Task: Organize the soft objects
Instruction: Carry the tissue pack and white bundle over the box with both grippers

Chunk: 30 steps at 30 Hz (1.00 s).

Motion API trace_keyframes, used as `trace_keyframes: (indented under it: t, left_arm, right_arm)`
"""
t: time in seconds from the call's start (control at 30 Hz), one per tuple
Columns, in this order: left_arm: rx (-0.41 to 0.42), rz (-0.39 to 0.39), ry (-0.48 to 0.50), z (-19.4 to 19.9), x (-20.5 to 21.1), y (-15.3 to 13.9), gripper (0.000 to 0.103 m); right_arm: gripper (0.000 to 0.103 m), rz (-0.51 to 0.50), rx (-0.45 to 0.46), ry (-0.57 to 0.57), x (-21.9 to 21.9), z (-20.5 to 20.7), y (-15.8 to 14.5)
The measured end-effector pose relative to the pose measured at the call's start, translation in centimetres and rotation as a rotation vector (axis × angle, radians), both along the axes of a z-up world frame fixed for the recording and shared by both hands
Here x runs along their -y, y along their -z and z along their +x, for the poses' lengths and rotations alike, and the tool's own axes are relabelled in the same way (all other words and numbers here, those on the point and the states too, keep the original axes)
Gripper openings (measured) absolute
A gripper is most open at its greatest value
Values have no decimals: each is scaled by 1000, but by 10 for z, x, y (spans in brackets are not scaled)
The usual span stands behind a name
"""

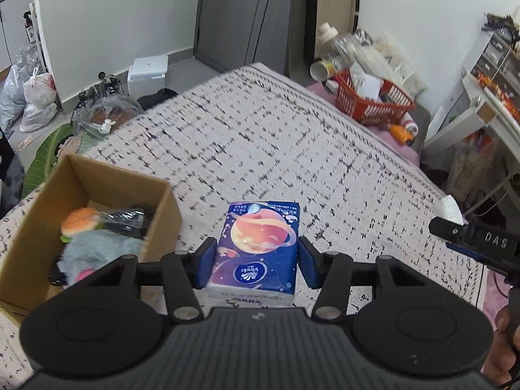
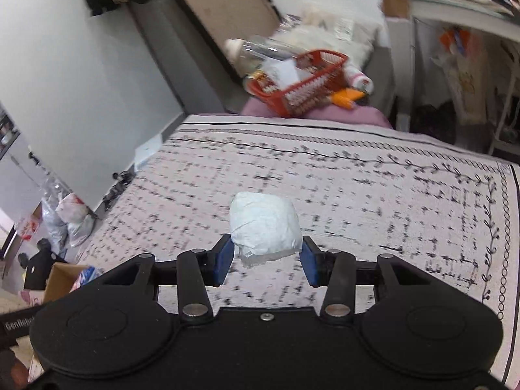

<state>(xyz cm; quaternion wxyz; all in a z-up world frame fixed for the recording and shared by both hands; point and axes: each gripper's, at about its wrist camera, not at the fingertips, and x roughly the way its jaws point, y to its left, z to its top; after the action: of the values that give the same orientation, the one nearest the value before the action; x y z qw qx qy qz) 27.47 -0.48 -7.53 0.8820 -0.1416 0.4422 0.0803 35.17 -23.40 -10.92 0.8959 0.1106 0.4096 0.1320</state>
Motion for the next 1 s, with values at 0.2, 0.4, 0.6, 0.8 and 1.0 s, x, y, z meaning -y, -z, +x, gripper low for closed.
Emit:
trace_keyframes:
  t: [0.2, 0.4, 0.6, 0.8, 1.0]
  left_arm:
    - [30, 16, -30, -19, -32, -19, 52]
    - [34, 20, -84, -39, -70, -25, 52]
    - [38, 19, -116, -55, -101, -29, 52]
    - [41, 5, -140, -71, -129, -31, 52]
    - [37, -17, -158, -84, -153, -28, 52]
  right_arm:
    - [44, -17, 74, -82, -38, -19, -18]
    - [44, -17, 92, -145, -71, -33, -25]
    - [44, -22, 123, -188, -96, -49, -34]
    - [44, -31, 155, -225, -122, -66, -43]
    - [44, -41, 172, -278, -153, -82, -48]
